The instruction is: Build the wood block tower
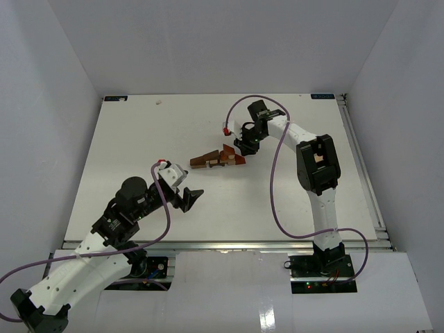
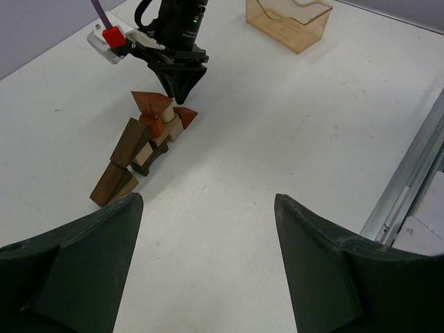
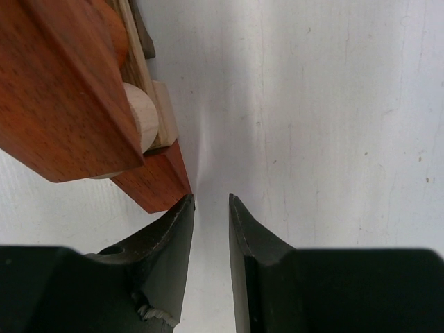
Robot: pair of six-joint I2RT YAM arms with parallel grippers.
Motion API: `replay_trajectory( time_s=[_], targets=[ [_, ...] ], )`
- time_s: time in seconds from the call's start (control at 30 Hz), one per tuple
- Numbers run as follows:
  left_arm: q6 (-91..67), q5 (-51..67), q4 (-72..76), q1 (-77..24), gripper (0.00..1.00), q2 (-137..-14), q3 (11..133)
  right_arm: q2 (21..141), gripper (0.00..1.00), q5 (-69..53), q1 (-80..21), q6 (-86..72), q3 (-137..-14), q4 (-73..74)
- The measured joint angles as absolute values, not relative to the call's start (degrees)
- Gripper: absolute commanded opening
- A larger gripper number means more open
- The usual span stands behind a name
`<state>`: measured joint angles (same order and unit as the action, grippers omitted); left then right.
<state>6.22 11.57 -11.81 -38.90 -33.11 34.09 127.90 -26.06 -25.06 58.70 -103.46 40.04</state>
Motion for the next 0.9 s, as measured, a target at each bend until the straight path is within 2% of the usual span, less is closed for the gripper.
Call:
replay_trajectory(
  time_s=[0.13, 0.27, 0.33, 0.37, 0.4, 0.43, 0.67, 0.9],
  targets=[
    [6.03, 11.57, -11.26, -38.61, 0.98, -32.64, 33.76, 125.93, 0.34, -25.09, -23.93, 56.29, -102.55, 40.04],
    [5.09, 12.13, -10.18, -38.31, 0.98, -32.27, 32.9, 116.23, 0.43, -24.77, -21.53, 53.57, -94.41, 37.82],
    [4.18, 12.88, -9.3, -38.18, 0.98, -32.38, 32.61, 107.89, 0.58, -25.3, -20.44, 51.95, -88.72, 37.71],
    [3.64, 13.28, -8.77, -38.08, 0.98, -32.5, 32.53, 103.67, 0.69, -25.63, -20.1, 51.19, -86.22, 37.8],
    [2.91, 13.8, -8.25, -38.02, 0.98, -32.71, 32.47, 99.53, 0.85, -26.02, -19.88, 50.34, -83.85, 37.55],
    [1.77, 14.5, -7.64, -38.02, 0.98, -33.17, 32.49, 95.16, 0.92, -26.62, -19.92, 49.32, -81.28, 36.44],
    [-8.25, 17.7, -5.49, -37.98, 0.98, -40.39, 33.89, 67.3, 0.9, -28.81, -20.4, 40.72, -64.51, 34.39],
    [-15.9, 17.27, -7.01, -37.98, 0.98, -40.9, 36.69, 51.27, 0.9, -19.94, -20.06, 24.2, -52.19, 27.96]
  ],
)
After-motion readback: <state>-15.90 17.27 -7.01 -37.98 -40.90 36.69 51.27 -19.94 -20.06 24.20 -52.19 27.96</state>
